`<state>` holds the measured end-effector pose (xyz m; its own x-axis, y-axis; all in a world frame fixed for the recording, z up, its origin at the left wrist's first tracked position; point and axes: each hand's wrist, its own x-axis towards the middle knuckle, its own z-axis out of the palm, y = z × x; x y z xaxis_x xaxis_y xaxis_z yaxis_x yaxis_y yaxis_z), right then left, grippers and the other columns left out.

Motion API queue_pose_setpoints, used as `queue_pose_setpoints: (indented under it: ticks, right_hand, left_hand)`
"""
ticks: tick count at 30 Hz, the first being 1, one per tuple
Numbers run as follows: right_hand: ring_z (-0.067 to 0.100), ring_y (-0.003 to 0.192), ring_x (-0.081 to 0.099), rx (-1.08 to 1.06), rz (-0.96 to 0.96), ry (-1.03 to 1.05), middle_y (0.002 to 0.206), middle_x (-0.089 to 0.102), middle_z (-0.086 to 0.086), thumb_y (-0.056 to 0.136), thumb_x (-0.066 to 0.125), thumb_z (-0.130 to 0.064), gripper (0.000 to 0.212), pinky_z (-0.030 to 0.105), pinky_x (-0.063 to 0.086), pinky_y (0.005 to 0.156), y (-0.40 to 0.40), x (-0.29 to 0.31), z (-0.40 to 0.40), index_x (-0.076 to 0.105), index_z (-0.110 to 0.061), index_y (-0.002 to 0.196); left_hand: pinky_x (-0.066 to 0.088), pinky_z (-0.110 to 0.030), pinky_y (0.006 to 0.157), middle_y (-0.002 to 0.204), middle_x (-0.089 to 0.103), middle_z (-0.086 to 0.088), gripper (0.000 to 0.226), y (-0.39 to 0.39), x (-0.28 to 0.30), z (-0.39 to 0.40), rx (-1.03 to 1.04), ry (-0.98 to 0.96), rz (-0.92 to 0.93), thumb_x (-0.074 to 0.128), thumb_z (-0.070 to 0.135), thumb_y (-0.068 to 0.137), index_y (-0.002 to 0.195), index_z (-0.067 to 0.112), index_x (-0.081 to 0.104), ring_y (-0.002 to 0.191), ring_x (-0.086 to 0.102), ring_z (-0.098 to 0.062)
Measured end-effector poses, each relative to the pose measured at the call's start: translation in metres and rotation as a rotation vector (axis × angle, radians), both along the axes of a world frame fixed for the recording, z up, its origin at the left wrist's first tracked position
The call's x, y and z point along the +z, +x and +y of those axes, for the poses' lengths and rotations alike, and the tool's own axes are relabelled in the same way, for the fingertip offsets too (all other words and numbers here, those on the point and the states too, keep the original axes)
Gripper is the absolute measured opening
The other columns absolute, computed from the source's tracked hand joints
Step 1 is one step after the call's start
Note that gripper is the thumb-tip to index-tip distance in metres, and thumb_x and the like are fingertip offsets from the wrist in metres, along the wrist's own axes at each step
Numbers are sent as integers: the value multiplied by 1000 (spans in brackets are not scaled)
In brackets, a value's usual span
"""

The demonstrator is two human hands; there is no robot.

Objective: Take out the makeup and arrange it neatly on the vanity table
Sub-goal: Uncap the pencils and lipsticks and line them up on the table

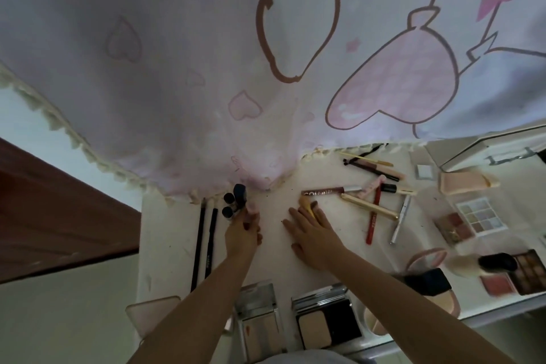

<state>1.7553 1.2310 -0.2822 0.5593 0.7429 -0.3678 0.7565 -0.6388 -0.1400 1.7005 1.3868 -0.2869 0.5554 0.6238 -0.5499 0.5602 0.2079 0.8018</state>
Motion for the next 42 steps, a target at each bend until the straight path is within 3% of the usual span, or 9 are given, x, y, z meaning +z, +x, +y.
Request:
queue_pose_setpoints:
  ticks: [4, 9, 13, 18, 23, 29, 34, 38, 42]
  right_hand:
    - [23, 144, 8, 5, 96, 46, 156, 7, 10, 94, 38, -27, 56, 40, 6, 116, 14, 8, -1, 20, -15, 145]
    - [30, 122, 44, -268, -31, 330, 134, 47, 18, 89, 43, -7, 41, 36, 37, 100, 46, 26, -14, 46, -5, 130]
    - [26, 107, 48, -419, -137, 67, 114, 54, 12, 87, 43, -6, 28, 34, 42, 89, 81, 32, -23, 52, -5, 113]
    - [27, 110, 46, -448, -170, -171, 116, 52, 11, 89, 40, -9, 27, 41, 40, 94, 102, 30, -25, 53, -8, 113]
    - [23, 104, 49, -450, -139, -205, 110, 51, 9, 88, 42, -9, 26, 36, 41, 90, 103, 25, -19, 54, -11, 110]
    - [20, 92, 52, -414, -177, -173, 101, 56, 4, 89, 40, -12, 20, 36, 40, 83, 97, 38, -17, 49, -14, 107]
    - [21, 85, 56, -249, -62, -61, 101, 59, 7, 96, 37, -23, 19, 28, 40, 65, 95, 84, -17, 47, -10, 106]
    - [1, 54, 43, -88, 25, 87, 64, 49, -11, 98, 34, -31, 28, 14, 29, 47, 74, 135, -23, 57, -14, 100]
    - [-6, 55, 45, -201, 182, 396, 66, 50, -11, 97, 39, -27, 28, 3, 37, 60, 47, 173, -19, 62, -10, 99]
  left_hand:
    - [42, -15, 37, 65, 53, -5, 21, 0, -2, 2, -5, -6, -18, 50, 12, 94, 112, 5, 57, 51, 46, -15]
    - [45, -18, 41, 67, 55, -4, 19, 0, -5, 3, -22, 5, 1, 49, 14, 94, 106, 3, 58, 52, 48, -15]
    - [46, -27, 52, 73, 56, -5, 22, -3, -6, 3, -66, 20, 7, 47, 10, 94, 112, 4, 56, 55, 50, -17]
    - [51, -34, 65, 73, 53, -3, 42, -9, -1, 3, -174, 60, 25, 42, -5, 88, 127, 10, 46, 60, 53, -16]
    - [47, -32, 71, 74, 54, -3, 54, -15, 4, 4, -268, 129, 116, 48, 1, 87, 138, 8, 32, 74, 55, -23]
    - [50, -34, 83, 105, 60, -18, 42, -17, 17, -5, -378, 102, 165, 52, 13, 91, 131, 5, 41, 88, 56, -23]
    - [46, -27, 84, 117, 59, -11, 30, -11, 51, -18, -689, 448, 119, 48, 21, 93, 119, 8, 53, 102, 57, -21]
    - [33, -27, 100, 133, 42, -3, 46, 2, 90, -27, -861, 949, -123, 46, 35, 93, 133, 13, 40, 123, 39, -18]
    - [36, -30, 85, 113, 54, -5, 32, 8, 122, -30, -995, 1124, -205, 36, 35, 97, 113, 11, 49, 106, 49, -22]
